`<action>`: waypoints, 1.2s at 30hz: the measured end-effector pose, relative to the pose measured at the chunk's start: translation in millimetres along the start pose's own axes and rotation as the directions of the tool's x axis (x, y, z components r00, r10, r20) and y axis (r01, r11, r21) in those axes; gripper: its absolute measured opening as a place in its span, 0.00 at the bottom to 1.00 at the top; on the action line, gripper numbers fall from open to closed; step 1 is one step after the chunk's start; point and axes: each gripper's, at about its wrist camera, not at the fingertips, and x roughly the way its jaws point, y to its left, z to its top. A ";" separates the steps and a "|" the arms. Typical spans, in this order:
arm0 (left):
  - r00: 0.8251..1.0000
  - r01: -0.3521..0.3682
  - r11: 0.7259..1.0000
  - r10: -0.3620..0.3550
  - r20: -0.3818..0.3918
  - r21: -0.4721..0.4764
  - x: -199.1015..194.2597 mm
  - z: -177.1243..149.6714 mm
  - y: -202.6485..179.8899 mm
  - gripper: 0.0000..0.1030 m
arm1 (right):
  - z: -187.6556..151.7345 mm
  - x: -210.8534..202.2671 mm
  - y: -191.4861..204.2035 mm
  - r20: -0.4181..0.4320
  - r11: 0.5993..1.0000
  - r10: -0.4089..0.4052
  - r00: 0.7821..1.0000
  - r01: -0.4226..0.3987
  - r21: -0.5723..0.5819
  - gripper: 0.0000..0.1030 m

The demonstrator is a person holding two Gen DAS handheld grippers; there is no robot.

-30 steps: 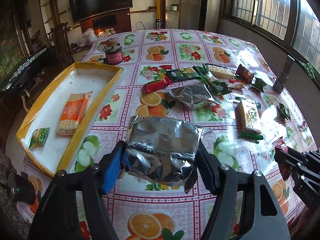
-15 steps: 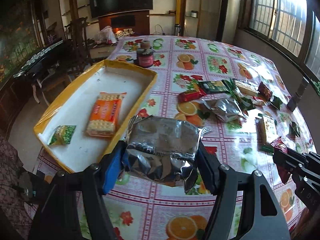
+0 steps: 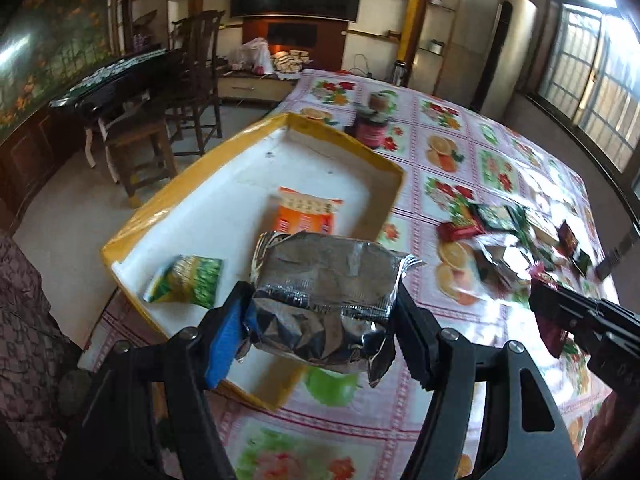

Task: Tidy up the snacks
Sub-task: 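Carry the foil bag and red candy packet with both tools over the white tray, then open both tools to drop the foil bag and candy into the tray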

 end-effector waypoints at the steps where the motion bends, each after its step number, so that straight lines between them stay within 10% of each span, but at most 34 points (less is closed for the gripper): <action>1: 1.000 -0.005 1.000 0.005 0.001 -0.005 1.2 1.3 2.9 0.67 | 6.4 7.2 5.5 -0.002 1.000 0.006 1.000 -0.006 -0.004 0.16; 20: 0.996 -0.046 0.999 0.043 -0.080 -0.028 47.3 4.8 32.4 0.68 | 80.3 153.4 61.2 -0.103 0.996 0.077 0.992 -0.081 -0.043 0.16; 36: 0.989 -0.038 0.999 0.033 -0.147 -0.032 39.9 -27.7 7.0 0.74 | 69.6 124.5 32.5 -0.063 0.994 0.109 0.992 -0.108 0.033 0.39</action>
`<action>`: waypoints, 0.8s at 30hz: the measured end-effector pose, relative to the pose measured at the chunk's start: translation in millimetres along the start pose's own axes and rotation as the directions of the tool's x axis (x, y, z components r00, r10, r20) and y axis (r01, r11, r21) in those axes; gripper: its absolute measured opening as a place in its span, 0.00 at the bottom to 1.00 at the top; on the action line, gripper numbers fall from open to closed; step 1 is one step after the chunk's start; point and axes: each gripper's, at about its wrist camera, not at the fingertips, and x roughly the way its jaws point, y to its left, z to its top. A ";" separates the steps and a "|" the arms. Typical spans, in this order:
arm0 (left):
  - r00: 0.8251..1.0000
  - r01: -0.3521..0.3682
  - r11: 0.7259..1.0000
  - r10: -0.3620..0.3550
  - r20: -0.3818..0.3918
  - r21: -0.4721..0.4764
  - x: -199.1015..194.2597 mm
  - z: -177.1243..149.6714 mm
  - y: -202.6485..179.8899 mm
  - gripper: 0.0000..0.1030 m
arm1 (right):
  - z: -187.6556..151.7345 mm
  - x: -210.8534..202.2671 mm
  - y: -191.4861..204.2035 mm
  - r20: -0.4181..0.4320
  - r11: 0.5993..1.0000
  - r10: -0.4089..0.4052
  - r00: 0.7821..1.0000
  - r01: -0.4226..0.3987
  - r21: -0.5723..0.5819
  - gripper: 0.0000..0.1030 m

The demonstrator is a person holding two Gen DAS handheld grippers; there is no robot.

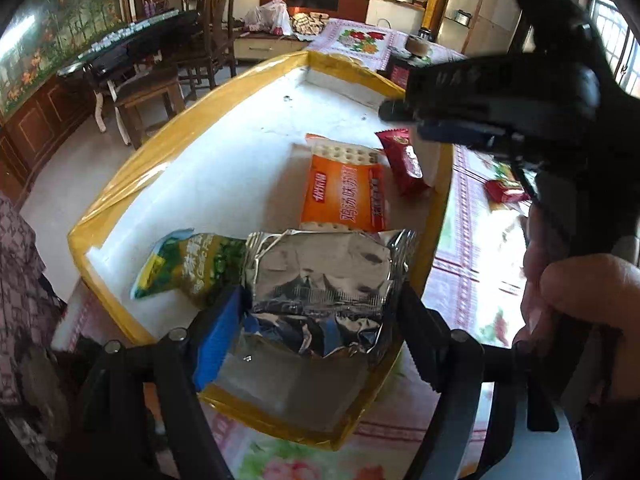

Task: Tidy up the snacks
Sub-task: 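Open both tools to drop the foil bag and candy into the tray, then withdraw both tools from the tray back over the table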

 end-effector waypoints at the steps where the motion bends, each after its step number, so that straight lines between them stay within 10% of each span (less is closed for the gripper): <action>1: 1.000 0.004 1.000 -0.004 -0.003 -0.006 -1.7 -1.5 -1.5 0.75 | -1.6 -7.5 -2.0 0.014 1.000 0.007 1.000 -0.007 0.007 0.43; 7: 0.998 -0.006 0.999 0.010 0.070 -0.053 -26.5 0.8 -5.0 0.94 | -14.7 -62.8 -17.7 0.090 0.999 0.017 0.996 -0.020 0.037 0.47; 24: 0.987 0.112 0.990 -0.121 0.105 0.088 -67.4 -20.2 -87.2 0.97 | -108.4 -182.9 -124.4 0.165 0.967 -0.151 0.975 0.111 0.230 0.51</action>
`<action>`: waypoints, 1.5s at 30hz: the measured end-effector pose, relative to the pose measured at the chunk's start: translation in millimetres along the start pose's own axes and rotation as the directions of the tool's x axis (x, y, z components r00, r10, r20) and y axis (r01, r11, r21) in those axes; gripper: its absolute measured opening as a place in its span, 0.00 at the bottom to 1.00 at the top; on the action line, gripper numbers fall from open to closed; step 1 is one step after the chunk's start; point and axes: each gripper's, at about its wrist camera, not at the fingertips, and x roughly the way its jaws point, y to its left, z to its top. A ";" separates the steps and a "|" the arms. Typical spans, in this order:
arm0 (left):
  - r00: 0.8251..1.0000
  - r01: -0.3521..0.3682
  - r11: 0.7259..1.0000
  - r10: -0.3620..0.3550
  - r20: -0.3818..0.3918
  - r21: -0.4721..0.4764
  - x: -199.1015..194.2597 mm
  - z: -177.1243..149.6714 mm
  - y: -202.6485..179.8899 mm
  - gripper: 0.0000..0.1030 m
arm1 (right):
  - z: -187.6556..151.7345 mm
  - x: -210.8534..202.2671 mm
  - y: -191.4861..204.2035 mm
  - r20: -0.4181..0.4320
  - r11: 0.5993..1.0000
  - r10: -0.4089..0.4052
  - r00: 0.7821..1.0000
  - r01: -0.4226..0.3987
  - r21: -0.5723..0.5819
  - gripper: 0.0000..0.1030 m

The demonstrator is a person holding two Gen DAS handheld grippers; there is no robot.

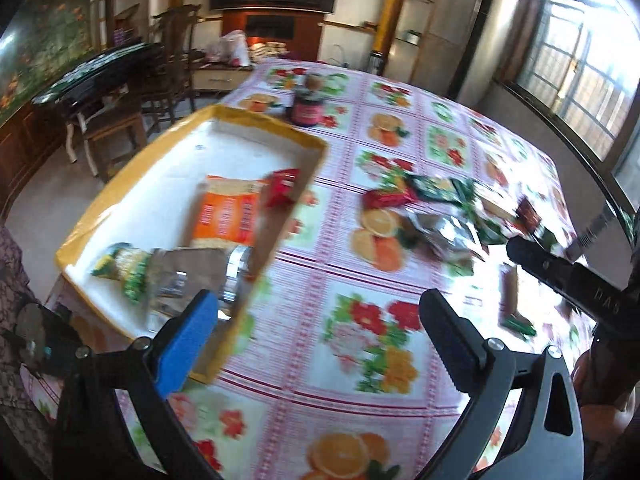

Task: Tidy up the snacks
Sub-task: 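Withdraw both tools from the tray back over the table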

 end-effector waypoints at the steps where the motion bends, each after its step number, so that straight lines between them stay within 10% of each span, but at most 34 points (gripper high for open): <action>1: 1.000 0.011 1.000 -0.010 -0.002 0.015 -0.9 -1.8 -8.8 0.97 | -3.3 -4.7 -6.5 0.001 1.000 -0.008 1.000 0.008 0.011 0.51; 45: 0.996 0.084 0.970 -0.090 0.017 0.228 -35.3 -9.1 -117.6 0.99 | -17.8 -92.8 -122.8 0.087 0.969 -0.177 0.980 0.157 0.192 0.51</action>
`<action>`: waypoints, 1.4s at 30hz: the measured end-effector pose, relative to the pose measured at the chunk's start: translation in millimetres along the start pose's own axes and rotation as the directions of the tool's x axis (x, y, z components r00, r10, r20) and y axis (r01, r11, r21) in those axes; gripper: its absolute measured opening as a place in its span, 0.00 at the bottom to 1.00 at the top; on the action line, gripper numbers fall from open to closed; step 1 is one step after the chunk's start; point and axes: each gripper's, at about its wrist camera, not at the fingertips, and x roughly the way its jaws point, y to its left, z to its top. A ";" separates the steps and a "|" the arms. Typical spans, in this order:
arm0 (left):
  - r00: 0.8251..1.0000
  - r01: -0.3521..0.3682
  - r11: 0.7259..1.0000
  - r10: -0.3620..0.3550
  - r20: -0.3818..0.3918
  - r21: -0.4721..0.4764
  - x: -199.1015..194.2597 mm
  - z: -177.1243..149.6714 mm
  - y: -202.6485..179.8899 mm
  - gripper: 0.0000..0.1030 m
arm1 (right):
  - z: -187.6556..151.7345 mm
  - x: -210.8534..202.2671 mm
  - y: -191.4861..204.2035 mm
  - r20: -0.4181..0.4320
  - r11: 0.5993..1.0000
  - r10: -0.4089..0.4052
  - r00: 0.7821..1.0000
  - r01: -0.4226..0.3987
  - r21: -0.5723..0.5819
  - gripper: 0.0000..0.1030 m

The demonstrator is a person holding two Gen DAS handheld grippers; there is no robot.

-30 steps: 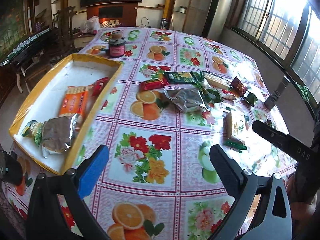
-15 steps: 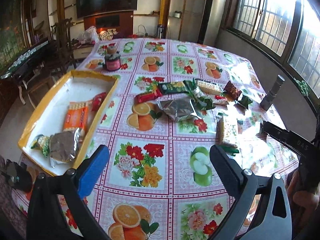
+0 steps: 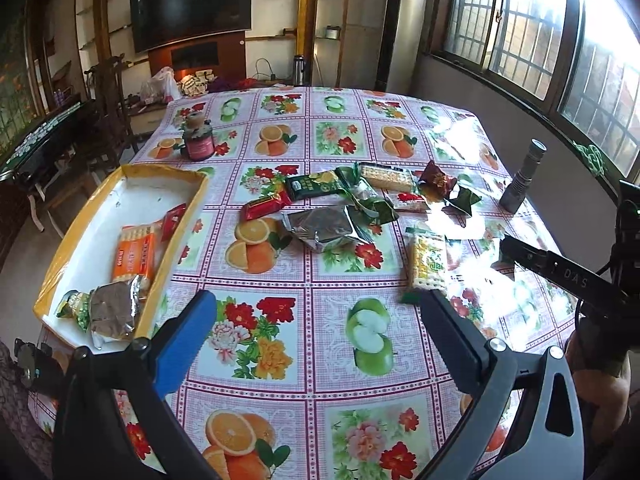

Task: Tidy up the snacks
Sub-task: 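Withdraw both tools from the tray back over the table, then move the left tool toward the red candy bar while the right tool nears the WEIDAN cracker pack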

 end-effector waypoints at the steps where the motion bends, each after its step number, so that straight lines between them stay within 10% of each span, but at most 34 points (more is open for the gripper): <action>1: 1.000 -0.001 1.000 0.001 0.001 0.001 -0.5 0.2 -1.3 0.99 | 0.0 -0.4 -2.3 0.000 1.000 -0.001 1.000 0.001 0.004 0.51; 23: 0.987 0.096 0.995 -0.093 -0.134 0.015 65.5 -23.2 -26.7 1.00 | -24.3 -18.3 -35.9 0.024 0.995 -0.082 0.996 0.080 0.062 0.51; 42: 0.985 0.100 0.995 -0.100 -0.141 -0.004 92.3 0.3 43.6 1.00 | -25.9 11.2 -12.6 -0.043 0.997 -0.076 0.996 0.076 -0.009 0.51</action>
